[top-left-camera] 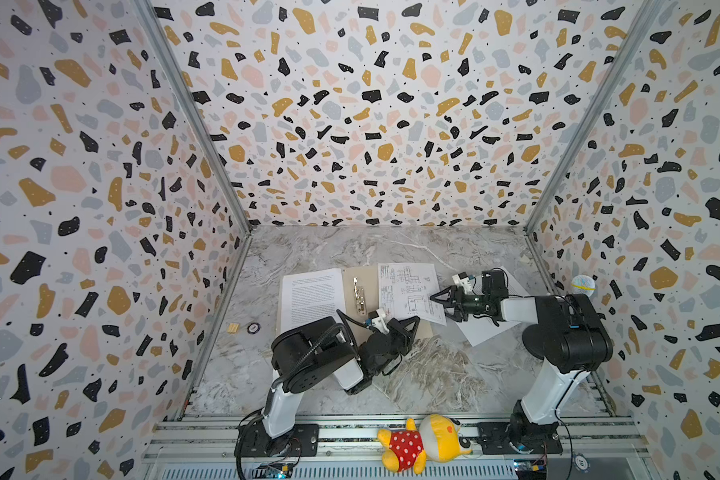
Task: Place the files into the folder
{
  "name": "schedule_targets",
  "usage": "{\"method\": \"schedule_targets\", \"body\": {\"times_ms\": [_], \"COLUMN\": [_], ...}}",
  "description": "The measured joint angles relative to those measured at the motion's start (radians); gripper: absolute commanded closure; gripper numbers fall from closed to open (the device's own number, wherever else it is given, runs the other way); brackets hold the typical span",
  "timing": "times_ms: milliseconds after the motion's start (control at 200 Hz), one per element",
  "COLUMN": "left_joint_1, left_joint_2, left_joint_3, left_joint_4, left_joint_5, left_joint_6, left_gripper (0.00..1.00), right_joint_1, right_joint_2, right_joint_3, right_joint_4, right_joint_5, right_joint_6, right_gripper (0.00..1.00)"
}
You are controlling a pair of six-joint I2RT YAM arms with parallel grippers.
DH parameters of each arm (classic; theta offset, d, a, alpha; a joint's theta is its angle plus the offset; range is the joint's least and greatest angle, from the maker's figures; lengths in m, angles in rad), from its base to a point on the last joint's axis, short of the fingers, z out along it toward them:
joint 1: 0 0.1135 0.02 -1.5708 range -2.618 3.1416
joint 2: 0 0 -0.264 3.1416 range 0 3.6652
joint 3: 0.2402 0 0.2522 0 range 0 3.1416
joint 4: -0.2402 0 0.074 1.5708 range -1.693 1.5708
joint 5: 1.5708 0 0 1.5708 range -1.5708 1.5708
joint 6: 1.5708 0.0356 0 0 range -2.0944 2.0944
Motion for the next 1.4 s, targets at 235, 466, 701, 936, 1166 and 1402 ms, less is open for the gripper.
{"method": "schedule_targets", "body": {"times_ms": [235, 466, 701, 936, 1166, 1402], "left_joint_1": [-0.014, -0.016, -0.005, 0.197, 0.344, 0.373], "left_joint_2": [0.000, -0.090, -0.440, -0.906, -1.094, -1.084], "left_joint_3": [-0.050, -0.086, -0.114, -0.171, -0.223, -0.259], "left_joint_4": [0.010, -0.094, -0.423, -0.842, -1.095, -1.174], "left_joint_5": [-0.021, -0.024, -0.045, -0.066, -0.031, 0.016], "left_joint_6": [-0.015, -0.013, 0.048, 0.176, 0.273, 0.311], "left_gripper": [0.78, 0.06, 0.01, 0.00, 0.00, 0.00], "right_joint_1": [0.004, 0.013, 0.038, 0.084, 0.123, 0.119], "right_joint_2": [0.031, 0.065, 0.074, 0.108, 0.128, 0.127], "right_joint_3": [0.054, 0.133, 0.194, 0.208, 0.207, 0.207], "right_joint_4": [0.026, -0.029, -0.181, -0.222, -0.198, -0.183], "right_joint_5": [-0.003, 0.014, 0.070, 0.095, 0.103, 0.109], "right_joint_6": [0.010, -0.043, -0.168, -0.216, -0.172, -0.148], "right_gripper": [0.83, 1.00, 1.00, 1.00, 1.00, 1.00]}}
